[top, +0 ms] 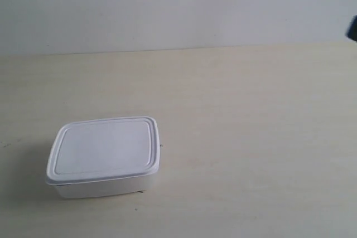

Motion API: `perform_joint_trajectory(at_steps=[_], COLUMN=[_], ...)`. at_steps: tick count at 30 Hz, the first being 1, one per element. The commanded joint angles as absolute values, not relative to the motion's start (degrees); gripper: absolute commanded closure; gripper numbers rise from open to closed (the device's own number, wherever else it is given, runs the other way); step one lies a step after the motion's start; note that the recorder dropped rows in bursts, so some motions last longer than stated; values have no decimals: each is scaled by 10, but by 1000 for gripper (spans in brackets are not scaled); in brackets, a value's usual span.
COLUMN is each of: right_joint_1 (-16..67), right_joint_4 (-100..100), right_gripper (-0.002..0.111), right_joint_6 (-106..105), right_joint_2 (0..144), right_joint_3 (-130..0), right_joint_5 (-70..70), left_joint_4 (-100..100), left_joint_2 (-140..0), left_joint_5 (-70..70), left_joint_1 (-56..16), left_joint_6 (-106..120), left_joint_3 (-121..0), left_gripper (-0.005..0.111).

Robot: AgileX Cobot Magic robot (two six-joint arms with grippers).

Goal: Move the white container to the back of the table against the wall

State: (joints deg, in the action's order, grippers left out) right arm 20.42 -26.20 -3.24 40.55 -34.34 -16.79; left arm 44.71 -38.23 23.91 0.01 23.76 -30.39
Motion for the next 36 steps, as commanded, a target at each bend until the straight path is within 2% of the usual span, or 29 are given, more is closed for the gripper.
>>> perform_joint_trajectory(at_steps=[1, 11, 17, 29, 36], right_joint_1=[284, 451, 511, 540, 540], right_joint_4=[-327, -254, -235, -233, -233], right_gripper=[108, 108, 108, 108, 108], right_joint_6=[-120, -92, -86, -59, -58], right_joint_2=[530, 797, 879, 963, 1012], right_joint_3=[-441, -543, -553, -553, -553], right_joint_5=[-223, -208, -208, -226, -179], left_joint_4=[420, 422, 426, 581, 623], left_joint_2=[-457, -456, -436, -495, -567], left_joint_5=[313, 380, 412, 374, 357], left_joint_1=[1, 0, 0, 0, 0], left_joint_6=[249, 268, 268, 416, 482], left_joint_3=[-340, -306, -256, -194, -194], left_gripper=[107, 107, 107, 107, 107])
